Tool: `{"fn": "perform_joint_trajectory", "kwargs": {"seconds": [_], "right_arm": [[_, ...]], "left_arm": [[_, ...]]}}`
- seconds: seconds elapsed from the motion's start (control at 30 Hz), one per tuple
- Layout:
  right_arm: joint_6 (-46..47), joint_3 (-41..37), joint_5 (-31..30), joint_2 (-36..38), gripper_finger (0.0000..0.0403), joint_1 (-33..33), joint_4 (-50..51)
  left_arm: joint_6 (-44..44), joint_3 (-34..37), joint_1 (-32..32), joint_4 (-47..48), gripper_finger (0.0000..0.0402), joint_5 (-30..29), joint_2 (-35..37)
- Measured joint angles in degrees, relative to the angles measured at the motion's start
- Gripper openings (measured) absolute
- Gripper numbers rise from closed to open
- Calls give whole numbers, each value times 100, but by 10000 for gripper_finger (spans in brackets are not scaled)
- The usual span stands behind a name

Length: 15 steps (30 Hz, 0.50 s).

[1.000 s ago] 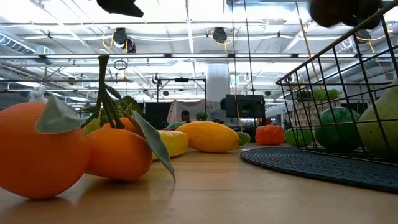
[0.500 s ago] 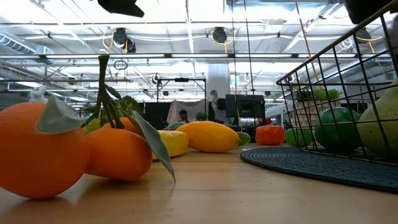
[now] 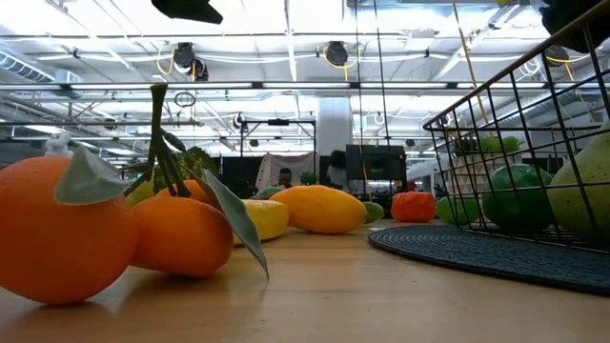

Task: Build produce basket
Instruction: Put the bottom dark red apple into the wire basket

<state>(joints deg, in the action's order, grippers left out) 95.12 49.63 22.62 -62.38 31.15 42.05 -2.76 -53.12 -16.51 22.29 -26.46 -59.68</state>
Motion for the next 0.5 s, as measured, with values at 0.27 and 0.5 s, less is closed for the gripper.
{"fn": "perform_joint_trajectory", "kwargs": {"seconds": [0.27, 0.5], "right_arm": [[-5, 0, 462, -316, 293, -2, 124], [-94, 0, 583, -508, 295, -4, 129]], "left_arm": [[-2, 0, 0, 6, 383, 0, 0], [7, 0, 0, 10, 383, 0, 0]]}}
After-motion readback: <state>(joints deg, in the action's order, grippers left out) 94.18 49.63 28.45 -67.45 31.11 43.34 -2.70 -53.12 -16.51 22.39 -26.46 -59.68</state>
